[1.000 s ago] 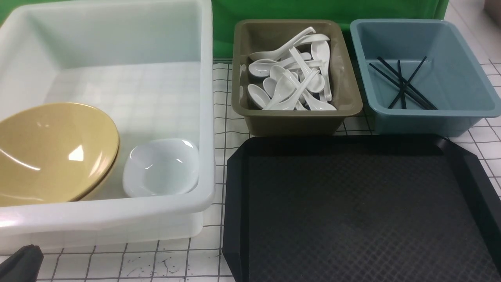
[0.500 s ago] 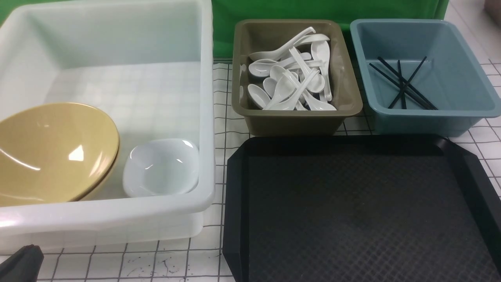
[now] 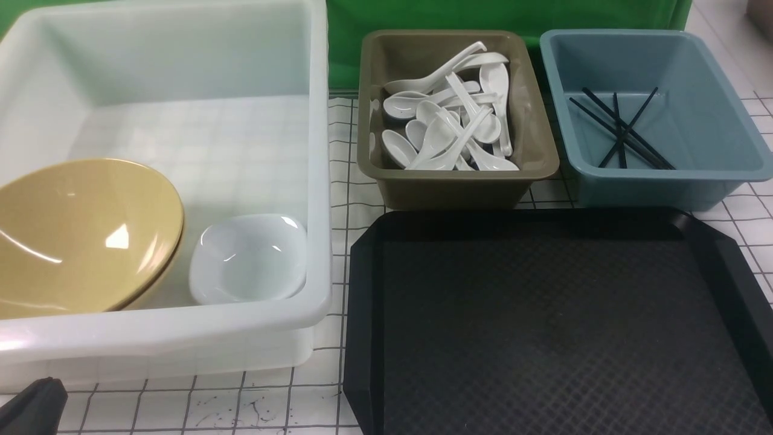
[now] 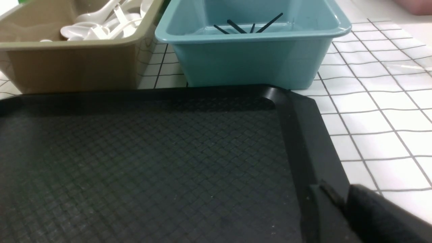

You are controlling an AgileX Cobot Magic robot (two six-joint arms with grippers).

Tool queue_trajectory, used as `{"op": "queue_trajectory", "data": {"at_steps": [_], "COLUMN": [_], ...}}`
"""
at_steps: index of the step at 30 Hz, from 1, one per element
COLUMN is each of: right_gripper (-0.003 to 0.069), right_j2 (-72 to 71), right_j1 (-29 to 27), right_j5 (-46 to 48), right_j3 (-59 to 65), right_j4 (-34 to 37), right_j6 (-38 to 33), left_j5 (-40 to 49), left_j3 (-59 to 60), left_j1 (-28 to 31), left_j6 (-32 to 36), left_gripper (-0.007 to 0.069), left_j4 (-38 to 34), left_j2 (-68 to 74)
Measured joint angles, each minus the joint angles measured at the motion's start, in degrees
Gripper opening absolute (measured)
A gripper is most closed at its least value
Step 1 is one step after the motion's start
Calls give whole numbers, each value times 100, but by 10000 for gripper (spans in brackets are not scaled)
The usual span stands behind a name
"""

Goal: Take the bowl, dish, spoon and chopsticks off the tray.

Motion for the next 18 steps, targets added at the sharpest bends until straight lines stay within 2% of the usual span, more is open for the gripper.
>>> {"op": "queue_trajectory", "data": {"at_steps": [18], "right_gripper": [171], "right_j2": [0], "right_j1": [0], "right_j5": [0], "right_j3": [0], "right_j4": [0], "right_j6": [0], "left_j5": [0], "left_j3": [0], "left_j1": [0], "left_j6": [0], "left_gripper": [-6], "left_j4": [11], "left_j2": [0]}}
